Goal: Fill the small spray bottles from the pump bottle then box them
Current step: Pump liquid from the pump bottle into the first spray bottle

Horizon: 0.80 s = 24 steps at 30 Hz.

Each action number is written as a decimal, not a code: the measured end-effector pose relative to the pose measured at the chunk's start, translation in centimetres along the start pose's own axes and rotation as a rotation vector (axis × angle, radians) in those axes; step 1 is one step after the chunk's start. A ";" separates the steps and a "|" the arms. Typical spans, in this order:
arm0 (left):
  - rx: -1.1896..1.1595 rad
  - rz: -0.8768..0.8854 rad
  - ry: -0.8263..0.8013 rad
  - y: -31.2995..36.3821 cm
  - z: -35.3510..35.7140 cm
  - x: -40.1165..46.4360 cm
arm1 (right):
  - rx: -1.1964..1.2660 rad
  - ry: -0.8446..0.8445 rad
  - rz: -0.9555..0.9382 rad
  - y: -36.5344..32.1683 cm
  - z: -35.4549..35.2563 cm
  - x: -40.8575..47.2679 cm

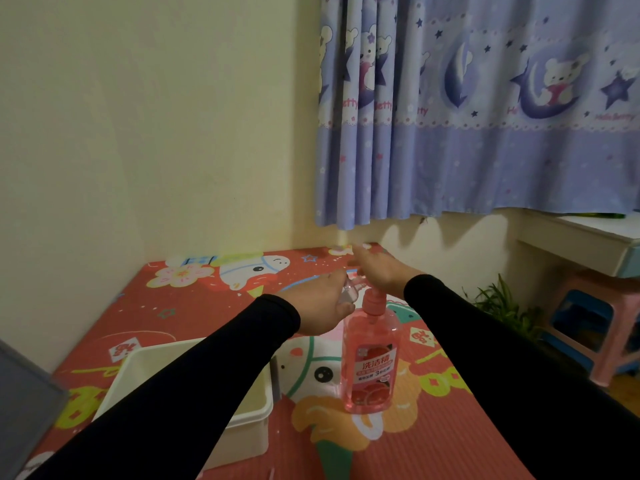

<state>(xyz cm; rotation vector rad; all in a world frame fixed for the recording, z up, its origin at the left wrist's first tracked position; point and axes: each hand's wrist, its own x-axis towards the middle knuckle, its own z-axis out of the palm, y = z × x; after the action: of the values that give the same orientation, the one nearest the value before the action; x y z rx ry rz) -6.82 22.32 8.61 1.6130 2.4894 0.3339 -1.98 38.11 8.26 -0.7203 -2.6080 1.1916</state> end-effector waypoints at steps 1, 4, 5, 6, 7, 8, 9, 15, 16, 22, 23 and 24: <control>0.008 -0.002 -0.010 -0.1 0.3 0.0 | -0.051 0.023 -0.022 0.3 0.3 0.0; 0.014 -0.013 -0.034 -0.1 0.8 -0.2 | -0.039 0.036 0.006 1.0 0.7 -0.3; 0.010 -0.017 -0.035 0.0 0.9 -0.2 | -0.049 0.028 0.003 1.0 0.7 -0.4; 0.010 -0.019 -0.033 0.0 0.8 -0.2 | -0.060 0.016 0.005 1.0 0.7 -0.3; 0.013 -0.018 -0.030 0.0 0.7 -0.2 | -0.094 0.003 -0.010 0.9 0.6 -0.3; 0.018 -0.016 -0.027 0.0 0.6 -0.1 | -0.092 0.007 -0.011 0.7 0.5 -0.3; 0.018 -0.014 -0.024 0.0 0.5 -0.1 | -0.089 0.014 -0.014 0.5 0.3 -0.3; -0.009 -0.002 0.005 0.0 -0.1 0.1 | -0.026 0.030 0.006 -0.1 -0.3 0.0; -0.006 -0.003 0.000 -0.1 0.1 0.1 | -0.051 0.034 -0.001 0.1 -0.1 0.1; 0.004 -0.012 -0.020 -0.2 1.0 -0.1 | -0.113 0.017 0.003 0.7 0.7 -0.2; 0.006 -0.014 -0.022 -0.2 1.0 0.0 | -0.113 0.014 0.006 0.6 0.6 -0.2; 0.006 -0.017 -0.024 -0.2 0.9 0.0 | -0.118 0.008 0.009 0.5 0.5 -0.3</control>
<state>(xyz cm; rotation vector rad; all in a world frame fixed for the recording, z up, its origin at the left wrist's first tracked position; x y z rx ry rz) -6.78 22.32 7.72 1.5877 2.4867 0.3036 -1.73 37.90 7.61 -0.7574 -2.6891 1.0420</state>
